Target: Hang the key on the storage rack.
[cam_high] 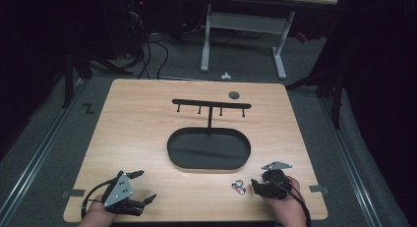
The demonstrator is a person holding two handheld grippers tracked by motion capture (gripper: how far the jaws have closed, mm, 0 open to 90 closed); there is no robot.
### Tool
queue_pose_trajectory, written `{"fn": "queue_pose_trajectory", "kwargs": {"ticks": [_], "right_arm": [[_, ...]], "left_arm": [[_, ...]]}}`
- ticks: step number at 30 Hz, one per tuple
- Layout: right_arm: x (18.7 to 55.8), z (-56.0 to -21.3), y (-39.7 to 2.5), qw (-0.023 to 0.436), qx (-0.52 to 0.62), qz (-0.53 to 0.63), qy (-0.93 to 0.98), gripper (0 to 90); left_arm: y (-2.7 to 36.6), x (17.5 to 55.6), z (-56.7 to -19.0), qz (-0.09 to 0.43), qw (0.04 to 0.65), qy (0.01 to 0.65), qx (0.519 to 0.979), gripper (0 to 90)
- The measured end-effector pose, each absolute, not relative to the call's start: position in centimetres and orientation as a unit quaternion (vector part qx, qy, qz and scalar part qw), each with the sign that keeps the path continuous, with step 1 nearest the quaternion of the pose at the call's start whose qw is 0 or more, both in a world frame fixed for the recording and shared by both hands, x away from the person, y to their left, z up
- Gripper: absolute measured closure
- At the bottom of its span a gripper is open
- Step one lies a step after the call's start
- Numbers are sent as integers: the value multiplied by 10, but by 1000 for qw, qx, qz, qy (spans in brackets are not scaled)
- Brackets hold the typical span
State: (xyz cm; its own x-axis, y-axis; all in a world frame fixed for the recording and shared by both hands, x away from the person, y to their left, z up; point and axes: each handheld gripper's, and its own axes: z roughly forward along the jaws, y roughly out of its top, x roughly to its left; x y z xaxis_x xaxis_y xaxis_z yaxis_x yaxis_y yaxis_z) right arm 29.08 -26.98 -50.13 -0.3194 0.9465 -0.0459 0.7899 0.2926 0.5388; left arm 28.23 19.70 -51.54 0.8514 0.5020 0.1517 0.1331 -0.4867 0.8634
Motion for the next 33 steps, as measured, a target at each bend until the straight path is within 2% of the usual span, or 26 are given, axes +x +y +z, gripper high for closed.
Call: {"fn": "queue_pose_trajectory", "kwargs": {"ticks": [19, 33], "right_arm": [[295, -488, -272, 144, 541, 170, 811, 402], [301, -486, -260, 115, 526, 106, 836, 365]], "left_arm": [[196, 282, -516, 195, 468, 187, 842, 153], [196, 282, -515, 195, 466, 182, 843, 153]]}}
